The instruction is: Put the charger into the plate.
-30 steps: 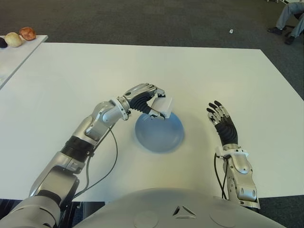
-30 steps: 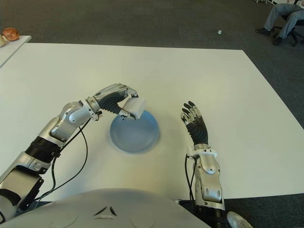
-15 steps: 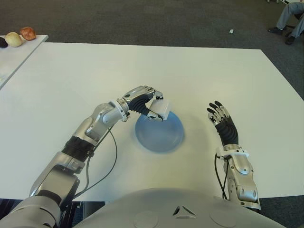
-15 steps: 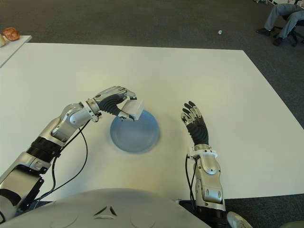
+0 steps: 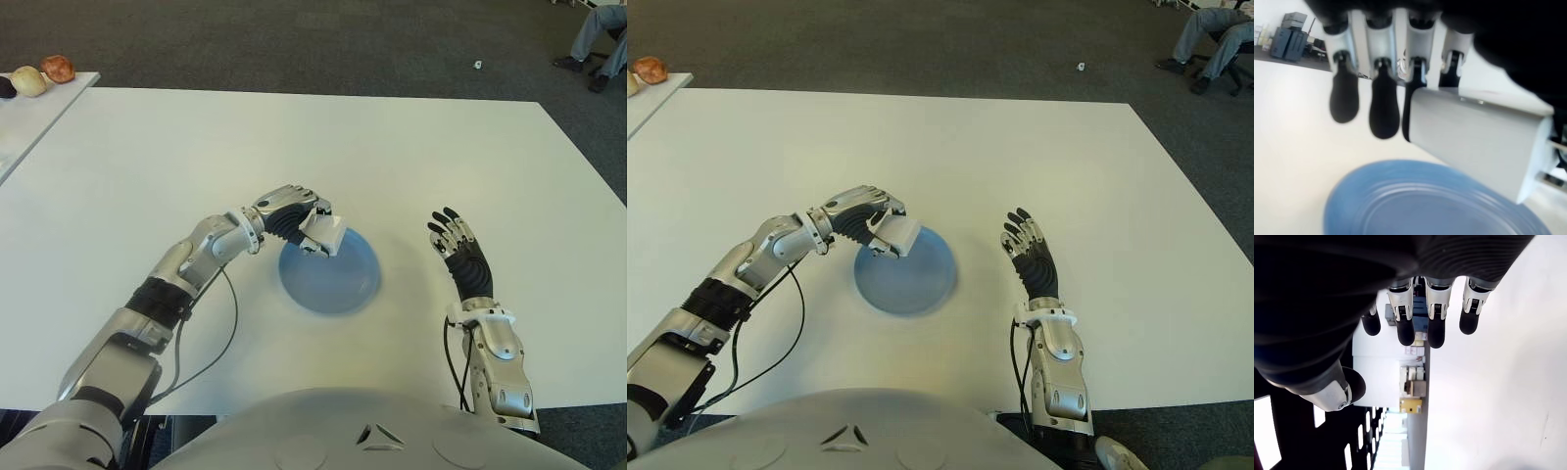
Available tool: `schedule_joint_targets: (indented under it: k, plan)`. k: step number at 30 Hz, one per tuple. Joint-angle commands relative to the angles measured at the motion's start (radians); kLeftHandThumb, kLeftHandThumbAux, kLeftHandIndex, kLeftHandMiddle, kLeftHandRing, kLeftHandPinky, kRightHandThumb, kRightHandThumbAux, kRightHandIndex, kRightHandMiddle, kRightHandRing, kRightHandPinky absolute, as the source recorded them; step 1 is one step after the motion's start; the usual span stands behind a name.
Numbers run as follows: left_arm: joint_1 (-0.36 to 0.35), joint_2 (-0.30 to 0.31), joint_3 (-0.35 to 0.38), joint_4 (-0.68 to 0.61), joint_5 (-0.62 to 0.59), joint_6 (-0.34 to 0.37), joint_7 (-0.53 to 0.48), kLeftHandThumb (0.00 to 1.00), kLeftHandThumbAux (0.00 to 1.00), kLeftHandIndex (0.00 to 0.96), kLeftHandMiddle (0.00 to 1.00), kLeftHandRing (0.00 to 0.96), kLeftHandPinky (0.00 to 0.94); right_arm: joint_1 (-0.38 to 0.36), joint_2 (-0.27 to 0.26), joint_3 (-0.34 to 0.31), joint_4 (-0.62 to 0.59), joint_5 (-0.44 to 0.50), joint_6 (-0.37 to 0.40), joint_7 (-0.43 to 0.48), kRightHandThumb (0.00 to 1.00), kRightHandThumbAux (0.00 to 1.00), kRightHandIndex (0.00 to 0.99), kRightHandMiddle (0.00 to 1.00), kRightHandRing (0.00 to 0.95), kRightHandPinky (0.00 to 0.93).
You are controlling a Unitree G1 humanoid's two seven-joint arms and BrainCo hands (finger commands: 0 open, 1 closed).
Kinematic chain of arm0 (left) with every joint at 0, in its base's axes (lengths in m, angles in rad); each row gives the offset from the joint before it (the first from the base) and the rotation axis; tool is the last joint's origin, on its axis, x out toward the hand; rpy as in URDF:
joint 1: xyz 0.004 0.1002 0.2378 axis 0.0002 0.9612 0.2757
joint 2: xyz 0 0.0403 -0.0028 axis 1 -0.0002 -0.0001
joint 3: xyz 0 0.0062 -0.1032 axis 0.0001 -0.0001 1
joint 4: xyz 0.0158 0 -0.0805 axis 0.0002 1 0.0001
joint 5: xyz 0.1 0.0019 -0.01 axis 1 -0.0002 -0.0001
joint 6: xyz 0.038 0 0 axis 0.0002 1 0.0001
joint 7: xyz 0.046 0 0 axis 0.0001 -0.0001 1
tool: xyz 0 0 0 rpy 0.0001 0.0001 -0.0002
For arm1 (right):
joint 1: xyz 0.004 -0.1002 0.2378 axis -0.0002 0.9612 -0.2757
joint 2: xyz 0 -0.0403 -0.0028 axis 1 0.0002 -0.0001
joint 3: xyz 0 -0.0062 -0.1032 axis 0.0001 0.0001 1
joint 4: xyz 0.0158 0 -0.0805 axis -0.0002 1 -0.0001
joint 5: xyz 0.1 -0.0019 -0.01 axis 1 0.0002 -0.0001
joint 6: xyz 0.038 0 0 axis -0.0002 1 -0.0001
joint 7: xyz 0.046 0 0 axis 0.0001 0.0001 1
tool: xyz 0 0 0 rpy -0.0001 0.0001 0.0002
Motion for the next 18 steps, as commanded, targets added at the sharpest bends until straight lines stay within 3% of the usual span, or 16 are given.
schedule_joint_targets:
  k: [1,7,18]
  plan:
    - [-0.028,0.051,-0.019,-0.016,0.0,-0.005,-0.097,0.37,0.332,0.058,0.064,0.06,0.062,0.005,-0.003,-0.003,-0.003,0.002,0.003,0.006,0.0,0.607,0.002,0.135,0.121,0.095]
    - [-0.025,0.059,-0.014,-0.06,-0.004,0.03,-0.152,0.296,0.202,0.006,0.006,0.006,0.006,0.01,-0.006,-0.003,-0.005,-0.001,0.002,0.008,0.0,0.611,0.0,0.131,0.12,0.099]
    - [-0.014,0.065,0.0,-0.117,-0.034,0.046,-0.202,0.26,0.147,0.0,0.0,0.0,0.0,0.003,-0.005,-0.003,0.006,0.007,0.002,0.014,0.0,0.62,0.0,0.139,0.124,0.089]
